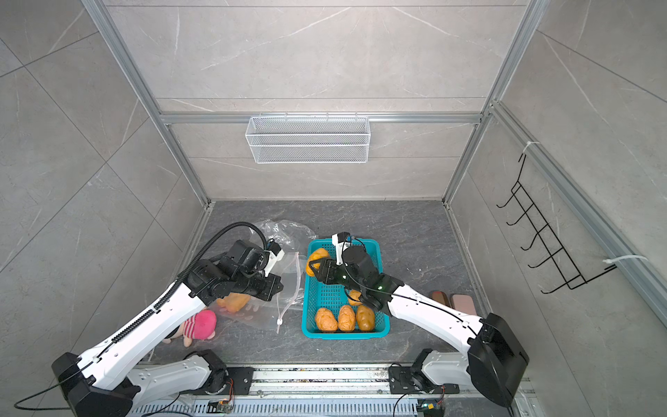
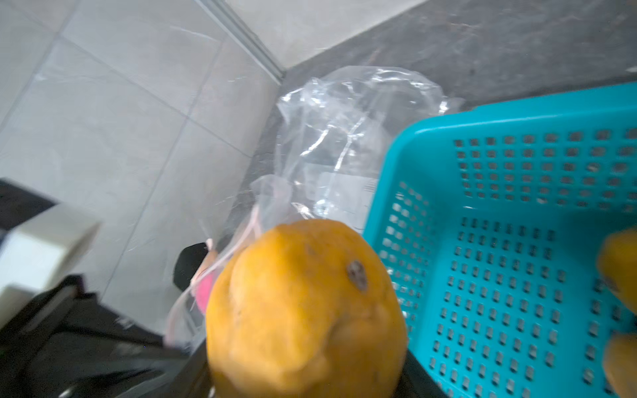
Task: Put the potatoes into a zipper bag and zip it
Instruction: Pick up the potato from the basket, then place the potato into the zipper food storage bag.
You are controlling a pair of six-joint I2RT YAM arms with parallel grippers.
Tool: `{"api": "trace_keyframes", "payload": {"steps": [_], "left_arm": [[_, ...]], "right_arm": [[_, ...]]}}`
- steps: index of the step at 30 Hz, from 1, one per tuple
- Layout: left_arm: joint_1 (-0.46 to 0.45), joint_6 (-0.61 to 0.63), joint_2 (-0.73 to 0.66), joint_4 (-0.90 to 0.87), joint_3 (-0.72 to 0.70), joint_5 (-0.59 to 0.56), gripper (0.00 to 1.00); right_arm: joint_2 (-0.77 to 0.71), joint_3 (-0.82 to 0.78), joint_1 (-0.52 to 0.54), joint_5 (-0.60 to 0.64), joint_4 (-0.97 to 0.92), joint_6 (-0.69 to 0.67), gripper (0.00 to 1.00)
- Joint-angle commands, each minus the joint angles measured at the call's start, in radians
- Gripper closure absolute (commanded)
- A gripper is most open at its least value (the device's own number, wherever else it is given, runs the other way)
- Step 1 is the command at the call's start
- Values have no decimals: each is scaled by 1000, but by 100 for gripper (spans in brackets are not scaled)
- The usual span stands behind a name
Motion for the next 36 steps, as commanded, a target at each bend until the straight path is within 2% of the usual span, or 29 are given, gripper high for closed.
{"api": "trace_keyframes", "payload": {"steps": [1, 6, 12, 21, 27, 36], "left_arm": [[-1, 9, -34, 25, 7, 8, 100], [-1, 9, -48, 26, 6, 7, 100], [-2, 8, -58, 38, -2, 9, 100], [-1, 12, -59, 41, 1, 9, 100], [-1, 14, -59, 42, 1, 10, 100], [-1, 15, -54, 44, 3, 13, 100]], "right_arm": [[-15, -28, 28, -78, 146, -73, 45], [26, -28, 72, -140, 221, -74, 45], [89, -7, 98, -129, 217, -82, 45], [164, 34, 109, -108, 144, -64, 44], [174, 51, 122, -36, 84, -72, 41], [207, 111, 129, -66, -8, -104, 34]]}}
